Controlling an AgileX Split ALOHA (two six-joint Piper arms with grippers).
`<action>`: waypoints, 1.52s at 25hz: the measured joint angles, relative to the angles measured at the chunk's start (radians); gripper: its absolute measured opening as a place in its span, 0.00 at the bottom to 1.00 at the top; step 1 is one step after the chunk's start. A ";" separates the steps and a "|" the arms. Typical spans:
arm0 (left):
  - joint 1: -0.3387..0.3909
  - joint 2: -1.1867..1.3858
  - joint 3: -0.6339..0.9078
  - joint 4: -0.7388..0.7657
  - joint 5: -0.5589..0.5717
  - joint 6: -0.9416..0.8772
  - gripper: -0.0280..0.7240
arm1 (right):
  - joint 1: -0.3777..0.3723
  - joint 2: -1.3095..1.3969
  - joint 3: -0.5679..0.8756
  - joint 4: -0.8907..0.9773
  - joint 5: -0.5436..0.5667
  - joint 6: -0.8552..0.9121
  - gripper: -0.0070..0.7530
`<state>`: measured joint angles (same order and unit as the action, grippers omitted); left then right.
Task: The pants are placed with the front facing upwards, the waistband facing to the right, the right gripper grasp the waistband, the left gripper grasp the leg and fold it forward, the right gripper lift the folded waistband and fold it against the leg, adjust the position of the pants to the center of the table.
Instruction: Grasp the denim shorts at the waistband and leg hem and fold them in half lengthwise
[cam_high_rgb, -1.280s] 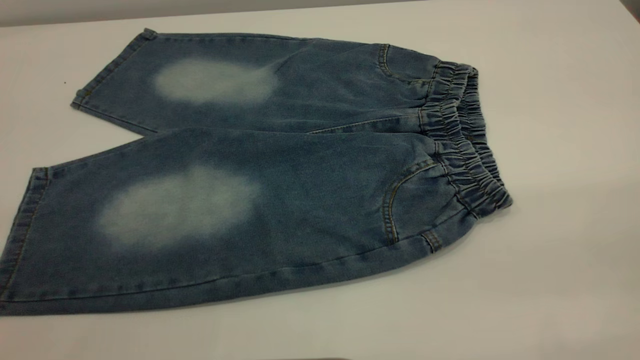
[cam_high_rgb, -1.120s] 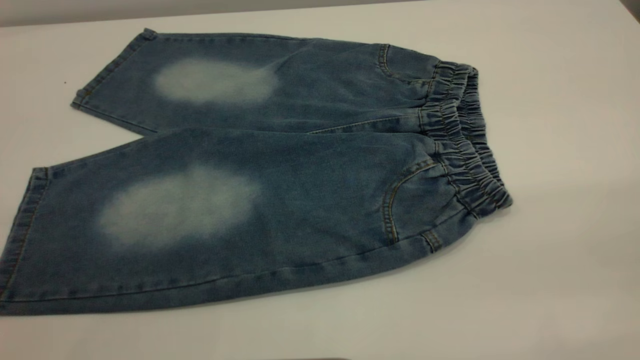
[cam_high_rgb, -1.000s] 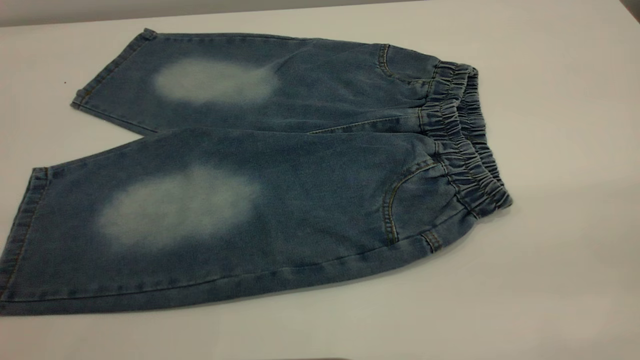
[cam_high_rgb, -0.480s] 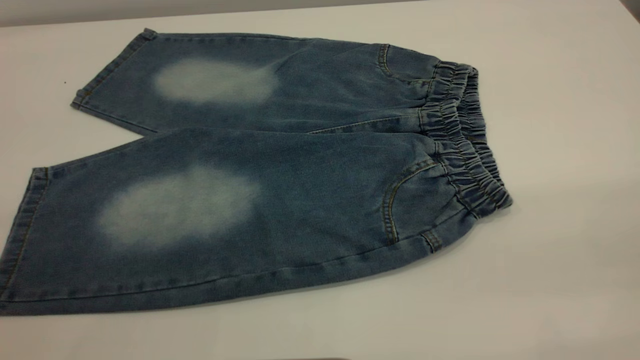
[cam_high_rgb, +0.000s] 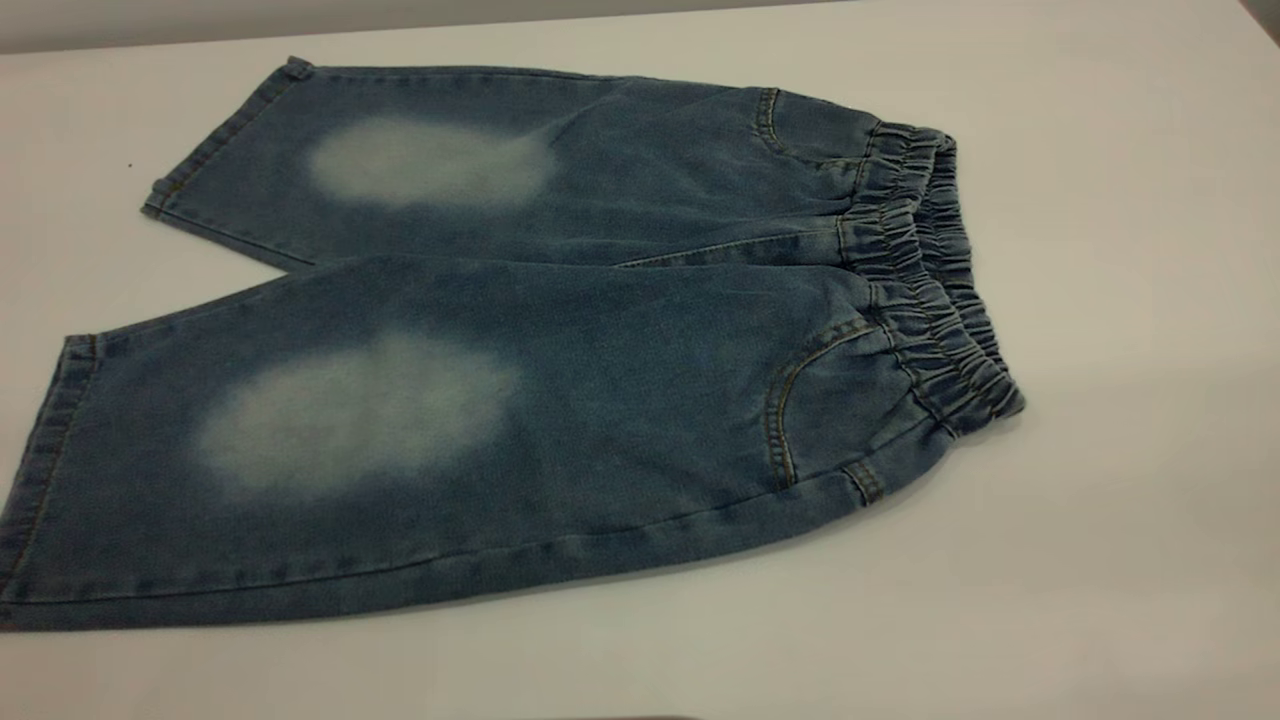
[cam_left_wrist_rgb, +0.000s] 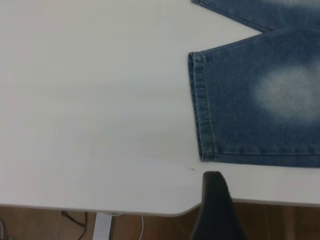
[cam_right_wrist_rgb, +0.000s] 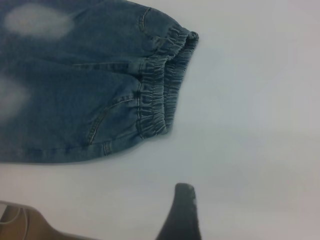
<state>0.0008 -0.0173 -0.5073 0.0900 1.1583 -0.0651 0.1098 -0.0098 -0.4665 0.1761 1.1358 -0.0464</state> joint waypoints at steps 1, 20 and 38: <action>0.000 0.000 0.000 0.000 0.000 0.000 0.64 | 0.000 0.000 0.000 0.000 0.000 0.000 0.76; 0.000 -0.001 0.000 -0.003 -0.051 0.000 0.64 | 0.000 0.003 0.000 0.000 -0.005 0.020 0.76; 0.000 0.832 -0.235 -0.129 -0.277 0.175 0.62 | 0.000 0.786 -0.024 0.269 -0.395 -0.014 0.76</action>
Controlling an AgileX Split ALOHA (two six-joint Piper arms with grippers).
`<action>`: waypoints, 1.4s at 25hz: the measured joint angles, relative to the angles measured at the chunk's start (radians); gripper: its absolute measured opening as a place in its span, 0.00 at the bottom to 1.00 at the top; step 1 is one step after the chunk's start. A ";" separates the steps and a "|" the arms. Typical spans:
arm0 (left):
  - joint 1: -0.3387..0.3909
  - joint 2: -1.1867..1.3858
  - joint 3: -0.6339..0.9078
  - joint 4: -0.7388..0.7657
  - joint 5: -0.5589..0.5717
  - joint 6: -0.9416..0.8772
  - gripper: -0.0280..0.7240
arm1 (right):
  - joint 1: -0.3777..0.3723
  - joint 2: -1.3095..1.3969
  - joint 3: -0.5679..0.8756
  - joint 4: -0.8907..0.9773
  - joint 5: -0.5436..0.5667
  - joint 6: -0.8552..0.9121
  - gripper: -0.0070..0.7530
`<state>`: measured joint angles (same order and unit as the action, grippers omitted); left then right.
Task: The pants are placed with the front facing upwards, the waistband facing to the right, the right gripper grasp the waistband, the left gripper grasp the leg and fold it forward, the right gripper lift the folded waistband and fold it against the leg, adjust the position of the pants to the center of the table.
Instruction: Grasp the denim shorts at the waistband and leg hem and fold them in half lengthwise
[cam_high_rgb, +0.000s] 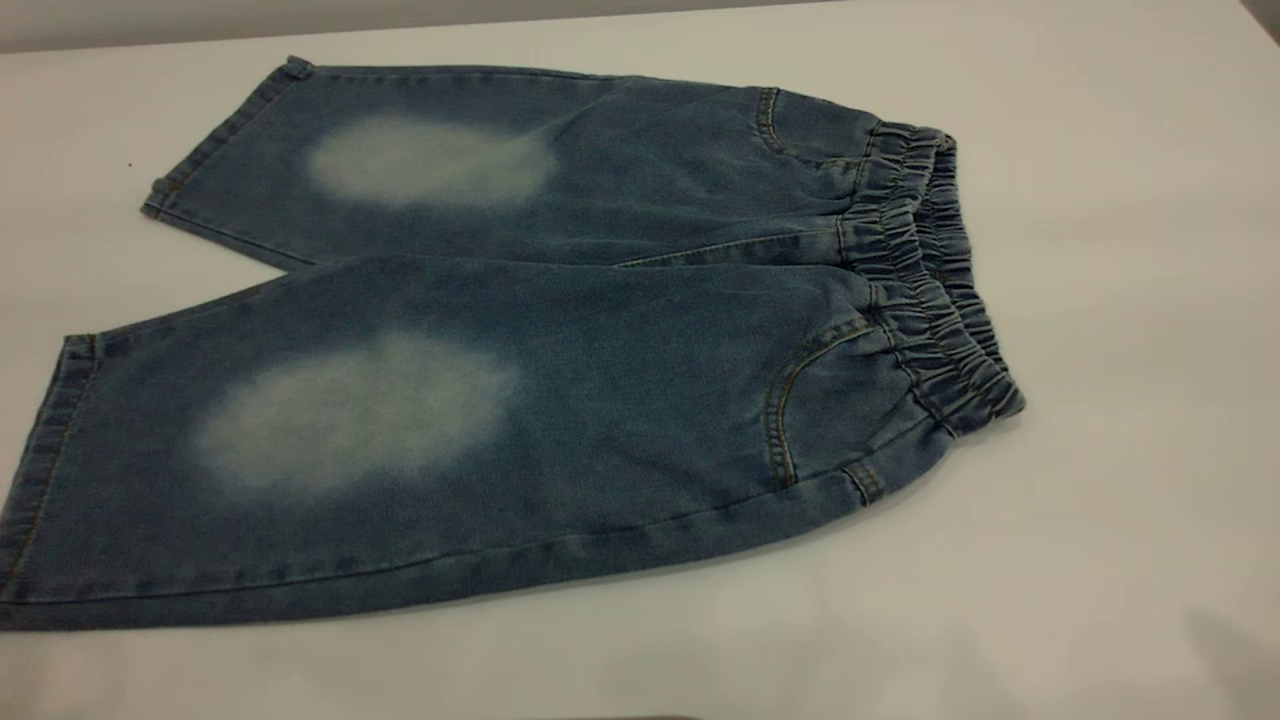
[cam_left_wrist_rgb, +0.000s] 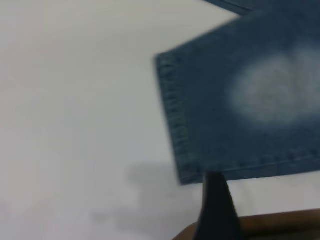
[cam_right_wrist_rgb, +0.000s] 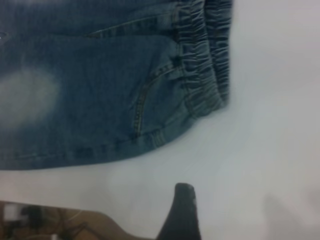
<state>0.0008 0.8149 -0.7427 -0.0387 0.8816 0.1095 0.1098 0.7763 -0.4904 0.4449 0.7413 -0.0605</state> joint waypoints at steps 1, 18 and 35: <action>0.000 0.039 0.000 -0.031 -0.024 0.046 0.63 | 0.000 0.048 0.000 0.027 -0.028 -0.023 0.76; -0.025 0.563 -0.005 -0.292 -0.246 0.290 0.76 | 0.000 0.859 -0.011 0.923 -0.270 -0.843 0.76; -0.141 0.636 -0.006 -0.295 -0.301 0.307 0.76 | 0.000 1.280 -0.099 1.377 -0.161 -1.354 0.76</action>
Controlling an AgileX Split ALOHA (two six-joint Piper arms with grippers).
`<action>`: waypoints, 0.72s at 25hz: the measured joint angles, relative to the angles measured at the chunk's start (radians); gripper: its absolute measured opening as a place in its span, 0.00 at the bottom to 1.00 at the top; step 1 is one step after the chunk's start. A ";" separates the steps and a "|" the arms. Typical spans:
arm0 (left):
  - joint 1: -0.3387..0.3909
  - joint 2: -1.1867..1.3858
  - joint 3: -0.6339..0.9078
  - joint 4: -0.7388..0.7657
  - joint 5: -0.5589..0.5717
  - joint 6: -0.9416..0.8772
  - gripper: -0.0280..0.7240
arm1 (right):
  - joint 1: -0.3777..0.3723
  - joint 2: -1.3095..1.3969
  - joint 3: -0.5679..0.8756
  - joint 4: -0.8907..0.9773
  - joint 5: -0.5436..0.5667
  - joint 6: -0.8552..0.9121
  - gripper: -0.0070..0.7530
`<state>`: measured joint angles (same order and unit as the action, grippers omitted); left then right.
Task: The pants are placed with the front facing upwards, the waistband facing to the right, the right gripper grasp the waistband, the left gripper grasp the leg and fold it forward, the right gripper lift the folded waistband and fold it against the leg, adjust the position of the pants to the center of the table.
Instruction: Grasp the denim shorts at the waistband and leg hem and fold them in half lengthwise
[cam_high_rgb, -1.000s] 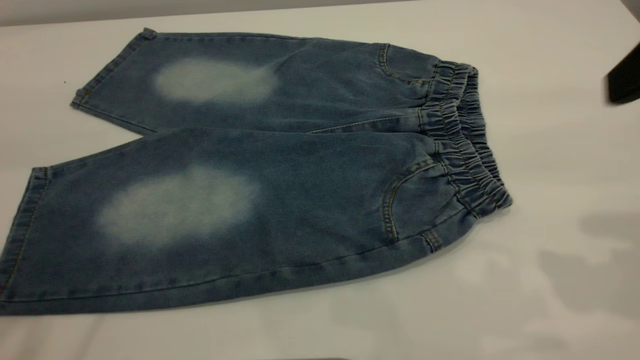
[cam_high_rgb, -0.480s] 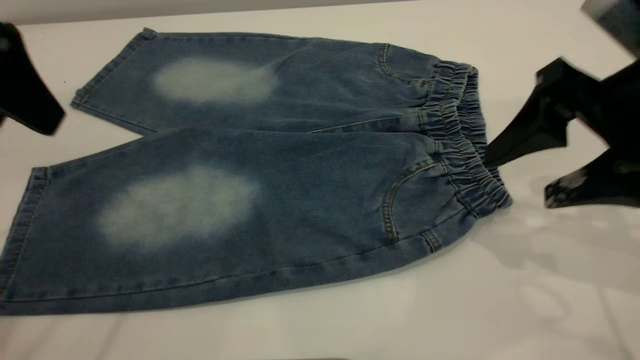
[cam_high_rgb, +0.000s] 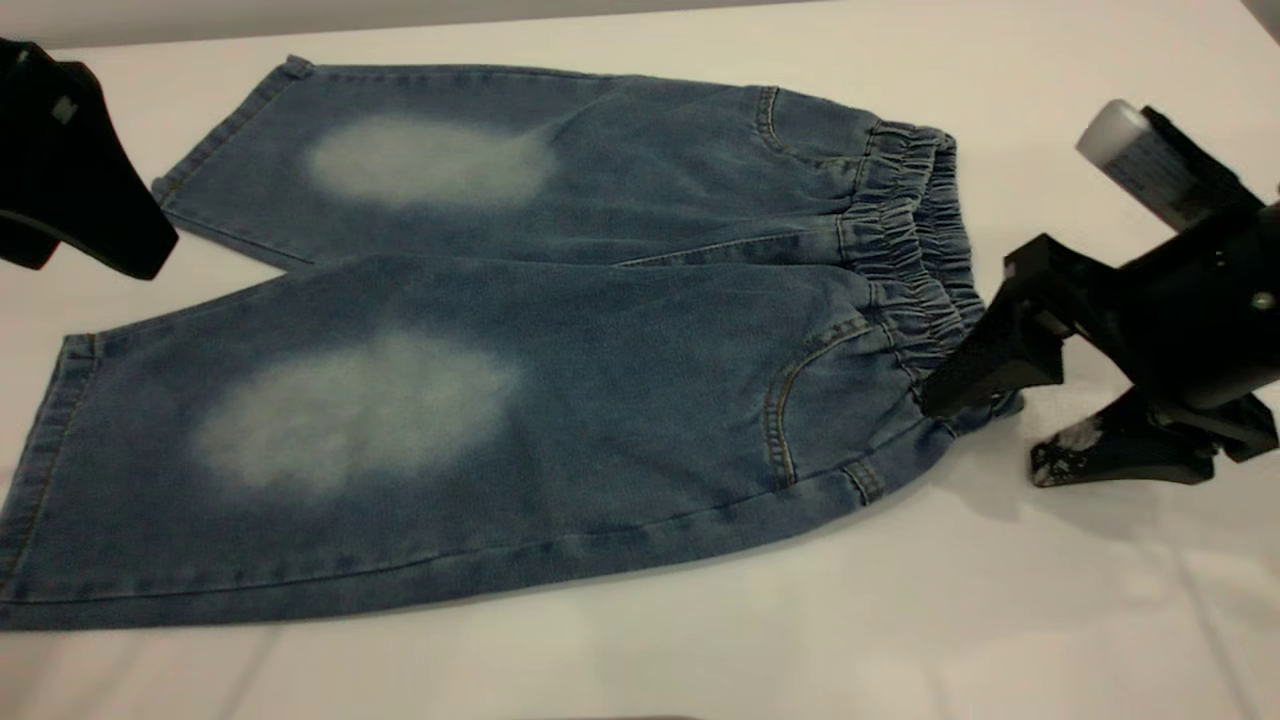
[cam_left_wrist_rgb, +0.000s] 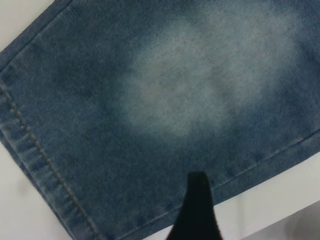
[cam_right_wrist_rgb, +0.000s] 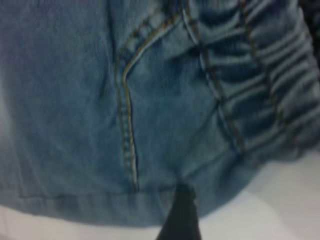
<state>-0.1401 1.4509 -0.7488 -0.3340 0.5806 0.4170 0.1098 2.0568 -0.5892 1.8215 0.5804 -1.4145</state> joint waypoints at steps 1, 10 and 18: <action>0.000 0.000 0.000 0.000 0.000 0.000 0.76 | 0.000 0.010 -0.012 0.000 0.007 -0.003 0.76; 0.000 0.000 0.000 0.000 -0.004 0.000 0.76 | 0.000 0.026 -0.073 0.001 -0.001 -0.022 0.76; 0.000 0.000 0.000 0.000 -0.006 0.001 0.76 | 0.000 0.029 -0.083 -0.006 0.027 -0.054 0.75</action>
<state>-0.1401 1.4509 -0.7488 -0.3340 0.5743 0.4178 0.1098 2.0854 -0.6719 1.8155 0.6069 -1.4687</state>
